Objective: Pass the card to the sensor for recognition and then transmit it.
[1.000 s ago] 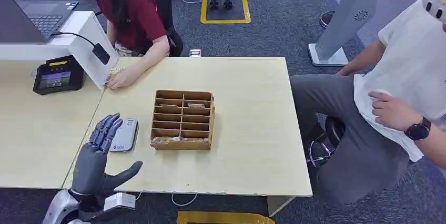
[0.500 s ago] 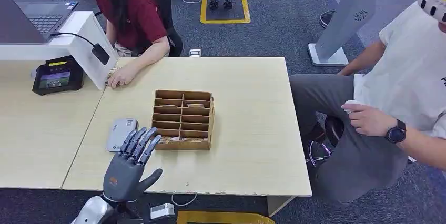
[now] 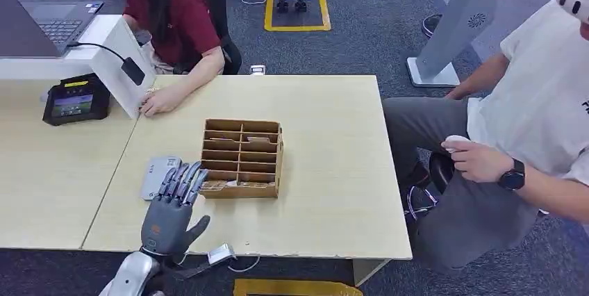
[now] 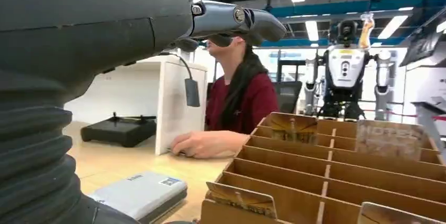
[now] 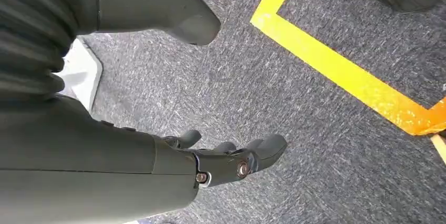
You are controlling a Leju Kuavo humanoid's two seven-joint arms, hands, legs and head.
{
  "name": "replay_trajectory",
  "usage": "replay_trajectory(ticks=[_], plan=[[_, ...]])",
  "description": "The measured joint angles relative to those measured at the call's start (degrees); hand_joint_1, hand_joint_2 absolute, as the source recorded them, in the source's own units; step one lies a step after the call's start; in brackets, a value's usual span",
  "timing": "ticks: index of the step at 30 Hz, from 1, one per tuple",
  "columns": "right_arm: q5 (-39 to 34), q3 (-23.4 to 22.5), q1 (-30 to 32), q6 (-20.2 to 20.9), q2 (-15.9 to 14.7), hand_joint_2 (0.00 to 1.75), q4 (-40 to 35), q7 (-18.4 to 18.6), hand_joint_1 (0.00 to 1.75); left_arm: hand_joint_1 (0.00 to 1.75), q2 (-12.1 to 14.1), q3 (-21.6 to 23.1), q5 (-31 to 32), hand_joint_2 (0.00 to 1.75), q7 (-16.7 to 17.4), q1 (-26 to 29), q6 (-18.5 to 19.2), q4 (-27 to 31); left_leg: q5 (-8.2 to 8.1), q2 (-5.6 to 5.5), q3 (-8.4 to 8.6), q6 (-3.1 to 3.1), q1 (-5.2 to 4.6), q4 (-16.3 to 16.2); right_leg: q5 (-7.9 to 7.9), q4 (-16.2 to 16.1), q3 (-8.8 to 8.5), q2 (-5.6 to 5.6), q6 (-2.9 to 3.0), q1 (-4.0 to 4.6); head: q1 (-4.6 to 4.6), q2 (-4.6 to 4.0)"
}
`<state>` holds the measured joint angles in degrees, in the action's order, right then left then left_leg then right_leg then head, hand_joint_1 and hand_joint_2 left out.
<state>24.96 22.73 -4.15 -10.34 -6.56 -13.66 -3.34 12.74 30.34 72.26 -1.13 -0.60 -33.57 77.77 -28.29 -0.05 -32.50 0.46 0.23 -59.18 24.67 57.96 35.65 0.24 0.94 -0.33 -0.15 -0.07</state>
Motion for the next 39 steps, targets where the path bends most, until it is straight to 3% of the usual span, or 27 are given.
replay_trajectory(ticks=[8, 11, 16, 28, 39], plan=[[0.4, -0.1, 0.0, 0.0, 0.2, 1.75, 0.0, 0.1, 0.0, 0.0, -1.4, -0.6, -1.2, 1.75, -0.1, -0.7, 1.1, -1.6, 0.0, 0.0, -0.01, 0.0, 0.0, 0.0, 0.0, 0.0, 0.0, 0.0, 0.0, 0.0, -0.02, 0.0], [0.9, -0.1, 0.0, 0.0, 0.2, 1.75, 0.0, 0.2, 0.0, 0.0, -1.8, -0.6, 1.7, 1.75, 0.2, -1.4, 0.7, -2.2, 0.0, -0.02, -0.01, 0.0, 0.0, 0.0, 0.0, 0.0, 0.0, -0.02, 0.0, 0.0, 0.0, 0.0], [1.5, -0.1, -0.3, 0.4, 0.3, 1.75, -0.2, 0.3, 0.0, 0.0, -3.2, -0.6, -1.1, 1.75, -1.9, -3.3, 0.8, -3.7, 0.01, -0.02, -0.01, 0.0, 0.0, 0.0, -0.01, 0.0, 0.0, -0.02, -0.02, 0.0, 0.0, 0.0], [2.7, 0.0, -1.1, 1.5, 0.3, 1.75, -0.8, 0.4, 0.0, 0.0, -7.0, -0.4, -2.4, 1.75, -2.4, -9.6, 0.5, -10.9, 0.03, -0.02, -0.01, -0.02, 0.0, 0.0, -0.03, 0.0, 0.0, -0.01, -0.03, 0.0, -0.02, 0.0], [2.9, 0.0, -1.7, 2.2, 0.3, 1.75, -0.9, 1.4, 0.0, 0.0, -8.2, 0.0, -3.0, 1.75, -2.5, -11.8, 0.5, -18.3, 0.03, -0.01, -0.01, -0.02, 0.0, 0.0, -0.03, 0.0, 0.0, 0.0, -0.03, 0.0, -0.02, 0.0]])
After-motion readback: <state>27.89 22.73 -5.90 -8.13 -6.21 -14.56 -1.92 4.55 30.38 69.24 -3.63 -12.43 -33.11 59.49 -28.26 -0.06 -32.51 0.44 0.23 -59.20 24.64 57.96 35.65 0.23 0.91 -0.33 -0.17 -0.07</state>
